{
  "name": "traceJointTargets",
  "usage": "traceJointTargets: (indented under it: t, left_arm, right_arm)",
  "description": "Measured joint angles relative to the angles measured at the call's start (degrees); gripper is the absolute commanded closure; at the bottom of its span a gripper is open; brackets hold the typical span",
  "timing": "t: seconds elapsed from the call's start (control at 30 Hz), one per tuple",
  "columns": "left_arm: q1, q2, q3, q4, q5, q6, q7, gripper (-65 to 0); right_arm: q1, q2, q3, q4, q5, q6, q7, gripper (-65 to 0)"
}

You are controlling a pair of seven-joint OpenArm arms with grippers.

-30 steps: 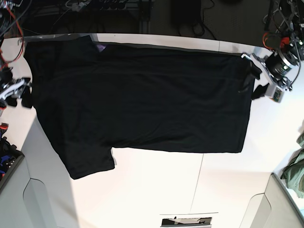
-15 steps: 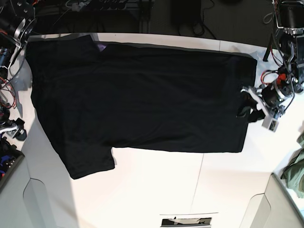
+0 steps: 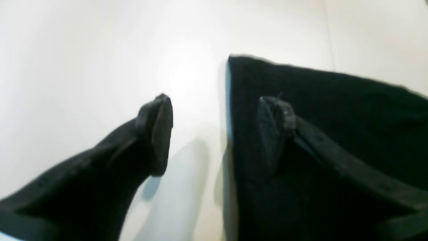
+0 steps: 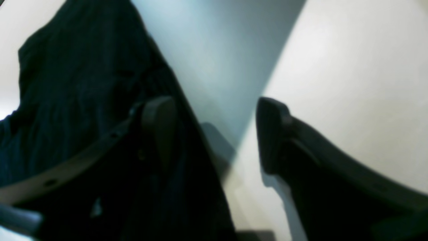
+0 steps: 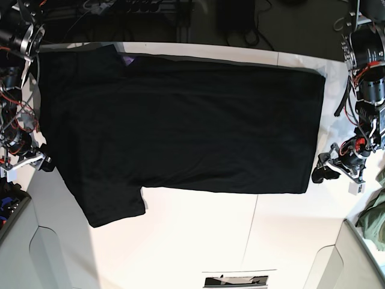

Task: Layout the t-shirt on the table in an organized manner, then fold the t-shirt properly
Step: 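Release and regrasp the shirt side edges with both grippers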

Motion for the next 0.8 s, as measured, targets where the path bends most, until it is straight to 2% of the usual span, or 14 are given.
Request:
traceJointTargets:
  t: [0.13,0.23,0.37,0.57,0.67,0.7,0.73,0.8]
  left_arm:
    - [-2.0,0.9,-0.1,-4.2,-0.1,0.0,-0.5,-42.2]
    - [-2.3,3.0,-0.2,-4.4,-0.2,0.0,-1.4,-42.2]
    - [-2.6,5.3,-0.2,-4.3,0.5,-0.2,-2.0,-42.1]
    - [-2.6,6.5,-0.4,-4.3,0.5,-0.4,-2.0,-40.4]
    - [-2.6,6.9,-0.4,-4.3,1.2,-0.4,-1.9,-26.9]
    - [-2.6,6.9,-0.4,-4.3,1.7,-0.4,-1.8,-21.4]
    - [-2.6,6.9,-0.4,-4.3,2.5,-0.7,-1.7,-16.4]
    - [-2.6,6.9,-0.4,-4.3,3.4,-2.6,-1.1,-7.4]
  right_arm:
    - [0.0,-0.2,0.0,0.0,0.2,-0.2,-0.3,-38.0]
    - [0.0,-0.7,0.0,0.0,1.1,0.5,-0.2,-38.0]
    - [0.0,-2.4,0.1,0.0,1.3,1.5,0.2,-38.0]
    - [0.6,-5.0,0.1,0.0,1.5,2.0,0.6,-37.9]
    - [0.7,-5.3,0.0,0.0,1.5,2.2,0.7,-36.6]
    - [0.7,-5.2,-0.1,0.0,1.5,2.2,0.6,-33.5]
    - [0.7,-5.2,-0.1,0.0,1.4,2.2,0.6,-27.9]
    - [0.6,-5.3,-0.2,0.0,1.2,2.1,-0.2,-10.9]
